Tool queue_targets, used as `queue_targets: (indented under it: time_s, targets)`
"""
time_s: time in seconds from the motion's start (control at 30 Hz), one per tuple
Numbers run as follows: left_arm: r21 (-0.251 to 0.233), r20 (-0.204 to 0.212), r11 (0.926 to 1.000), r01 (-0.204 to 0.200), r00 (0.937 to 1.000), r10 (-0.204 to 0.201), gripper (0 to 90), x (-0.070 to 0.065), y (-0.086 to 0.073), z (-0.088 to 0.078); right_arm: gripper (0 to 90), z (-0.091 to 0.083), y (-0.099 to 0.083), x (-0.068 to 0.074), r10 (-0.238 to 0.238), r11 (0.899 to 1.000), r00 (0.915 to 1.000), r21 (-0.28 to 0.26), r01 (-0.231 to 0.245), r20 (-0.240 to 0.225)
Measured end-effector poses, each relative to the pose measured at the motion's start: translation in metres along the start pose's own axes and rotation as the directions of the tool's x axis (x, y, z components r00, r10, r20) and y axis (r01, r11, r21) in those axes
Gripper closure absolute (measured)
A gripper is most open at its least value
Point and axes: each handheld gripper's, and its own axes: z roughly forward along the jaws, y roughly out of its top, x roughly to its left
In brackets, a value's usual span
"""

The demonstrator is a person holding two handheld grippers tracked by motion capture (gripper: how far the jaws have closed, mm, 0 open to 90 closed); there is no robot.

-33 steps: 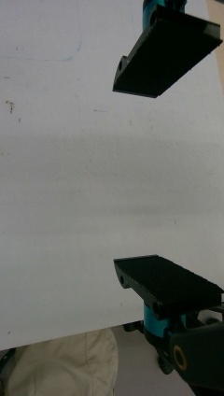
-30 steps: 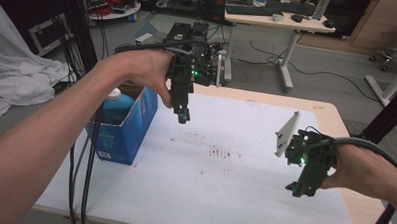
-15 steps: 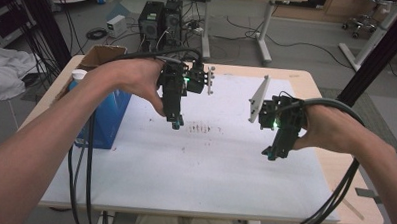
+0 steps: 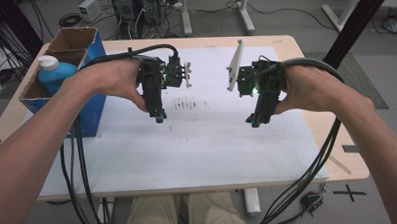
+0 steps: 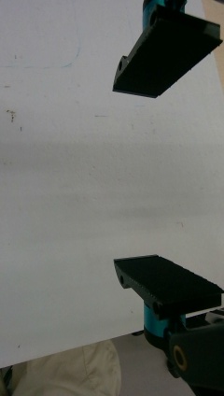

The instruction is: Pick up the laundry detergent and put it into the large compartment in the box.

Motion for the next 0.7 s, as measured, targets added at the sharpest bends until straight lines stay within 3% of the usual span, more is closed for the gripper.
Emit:
queue_targets:
  time_s: [0.3, 0.7]
  targets:
    - [0.024, 0.017, 0.9997, 0.005, 0.9998, -0.006, 16.1, 0.001, -0.002, 0.015, 12.3, 0.004, 0.002, -0.003, -0.001, 1.0, 1.0, 0.006, 0.001, -0.001]
    - [0.043, 0.015, 0.999, -0.007, 0.9999, 0.006, 16.1, 0.001, -0.001, 0.02, 12.3, 0.007, 0.004, -0.004, -0.006, 1.0, 1.0, 0.011, 0.006, -0.003]
